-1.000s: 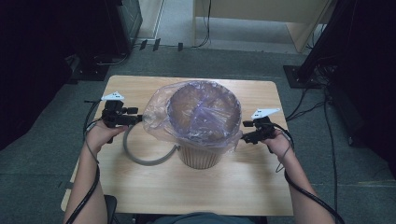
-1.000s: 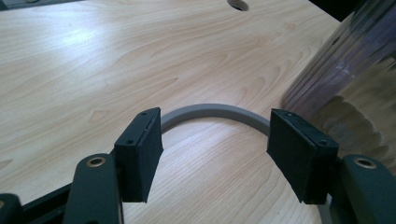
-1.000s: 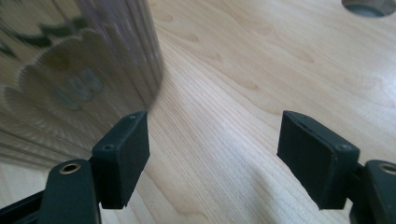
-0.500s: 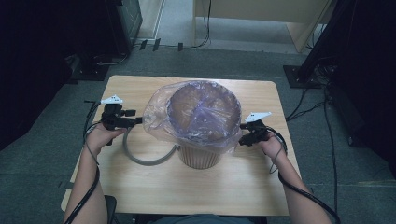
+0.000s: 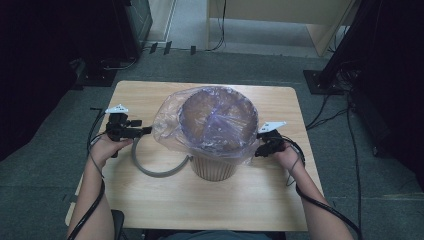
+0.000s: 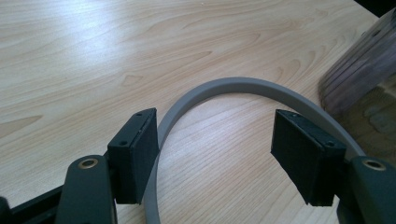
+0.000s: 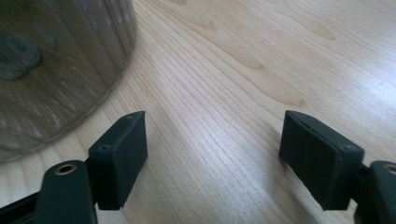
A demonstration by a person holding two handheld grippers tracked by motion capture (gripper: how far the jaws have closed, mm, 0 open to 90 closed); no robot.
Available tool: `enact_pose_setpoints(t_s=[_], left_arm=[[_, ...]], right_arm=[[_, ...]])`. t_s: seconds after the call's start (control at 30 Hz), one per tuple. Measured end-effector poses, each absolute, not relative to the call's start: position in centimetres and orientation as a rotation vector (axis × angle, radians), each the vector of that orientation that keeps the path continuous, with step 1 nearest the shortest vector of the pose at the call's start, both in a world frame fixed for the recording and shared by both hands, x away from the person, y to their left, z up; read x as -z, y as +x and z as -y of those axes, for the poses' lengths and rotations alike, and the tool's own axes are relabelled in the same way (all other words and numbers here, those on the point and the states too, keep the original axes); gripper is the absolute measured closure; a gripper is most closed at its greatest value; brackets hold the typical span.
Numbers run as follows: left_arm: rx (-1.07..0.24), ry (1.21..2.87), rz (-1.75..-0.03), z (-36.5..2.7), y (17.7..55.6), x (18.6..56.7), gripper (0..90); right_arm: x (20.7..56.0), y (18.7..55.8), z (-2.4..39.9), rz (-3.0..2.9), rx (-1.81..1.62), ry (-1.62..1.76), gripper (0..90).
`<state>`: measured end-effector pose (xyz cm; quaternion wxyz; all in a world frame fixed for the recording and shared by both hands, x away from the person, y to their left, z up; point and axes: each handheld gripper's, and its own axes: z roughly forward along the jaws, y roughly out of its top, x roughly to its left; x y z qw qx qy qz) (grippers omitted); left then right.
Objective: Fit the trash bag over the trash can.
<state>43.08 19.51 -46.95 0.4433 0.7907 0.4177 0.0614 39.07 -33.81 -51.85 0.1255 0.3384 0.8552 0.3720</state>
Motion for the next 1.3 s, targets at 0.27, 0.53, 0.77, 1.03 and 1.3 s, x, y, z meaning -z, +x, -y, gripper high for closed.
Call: enact_pose_setpoints(t_s=[0.27, 0.53, 0.77, 1.03, 1.3], left_arm=[[-0.147, 1.958, -1.048, -19.9, 43.1, 47.3, 31.2], [-0.138, 1.97, -1.069, -20.3, 43.2, 48.2, 30.4], [-0.13, 1.976, -1.106, -20.2, 43.5, 48.9, 28.0], [-0.217, 2.04, -1.127, -20.5, 43.5, 49.2, 29.5], [-0.244, 2.113, -1.154, -20.1, 43.4, 49.8, 34.6]], right_arm=[[52.3, 38.9, 33.4, -2.46, -1.101, 0.968, 14.5], [52.3, 38.9, 33.3, -2.459, -1.097, 0.976, 14.1], [52.3, 38.9, 33.2, -2.457, -1.097, 0.976, 14.0], [52.3, 38.9, 33.2, -2.456, -1.096, 0.976, 14.0], [52.3, 38.9, 33.2, -2.452, -1.092, 0.984, 13.8]])
